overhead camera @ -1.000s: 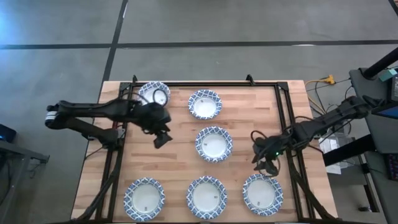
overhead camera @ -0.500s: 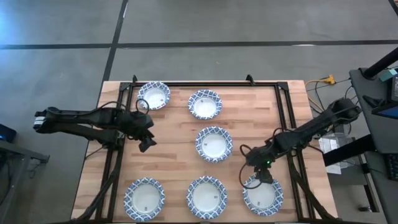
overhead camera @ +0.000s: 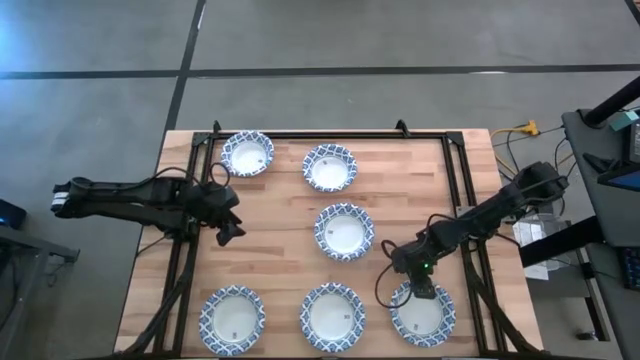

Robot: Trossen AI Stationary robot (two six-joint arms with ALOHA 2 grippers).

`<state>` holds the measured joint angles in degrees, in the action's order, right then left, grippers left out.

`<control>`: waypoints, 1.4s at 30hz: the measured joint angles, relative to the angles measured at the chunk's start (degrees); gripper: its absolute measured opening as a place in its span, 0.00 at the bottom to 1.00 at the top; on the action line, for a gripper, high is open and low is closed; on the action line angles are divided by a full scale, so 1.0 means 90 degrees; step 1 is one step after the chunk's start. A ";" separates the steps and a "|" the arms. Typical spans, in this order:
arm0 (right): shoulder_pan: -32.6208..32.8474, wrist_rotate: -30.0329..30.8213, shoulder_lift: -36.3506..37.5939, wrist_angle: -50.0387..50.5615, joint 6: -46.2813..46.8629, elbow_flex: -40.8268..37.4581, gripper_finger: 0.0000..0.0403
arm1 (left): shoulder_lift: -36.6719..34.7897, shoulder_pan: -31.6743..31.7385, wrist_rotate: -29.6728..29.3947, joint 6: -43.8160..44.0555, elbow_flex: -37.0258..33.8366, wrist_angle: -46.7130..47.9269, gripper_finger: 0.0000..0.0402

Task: Nest bowls inside each other
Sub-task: Stack the blue paper bowl into the blue paper bowl

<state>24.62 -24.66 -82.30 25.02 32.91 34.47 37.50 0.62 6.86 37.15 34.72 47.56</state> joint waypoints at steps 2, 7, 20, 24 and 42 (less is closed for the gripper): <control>0.0000 -0.0035 0.0030 0.0004 0.0005 0.0030 0.31 | -0.0038 0.0000 0.0000 0.0000 -0.0027 -0.0015 0.56; 0.0000 -0.0090 0.0194 0.0005 0.0006 0.0141 0.16 | -0.0100 0.0000 0.0002 -0.0002 -0.0095 -0.0023 0.56; -0.0438 -0.0144 0.1016 0.0210 0.0291 0.0572 0.03 | -0.0095 0.0000 0.0040 -0.0015 -0.0154 -0.0106 0.56; -0.0801 -0.0144 0.1348 0.0342 0.0291 0.0793 0.03 | -0.0093 0.0000 0.0072 -0.0012 -0.0153 -0.0127 0.56; -0.2856 0.1123 0.1143 -0.0279 0.0973 0.2438 0.03 | 0.0170 0.0000 0.0162 0.0024 -0.0146 -0.1113 0.56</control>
<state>-1.09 -14.55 -72.01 22.51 41.67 56.42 39.03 0.62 8.32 37.36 33.41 37.55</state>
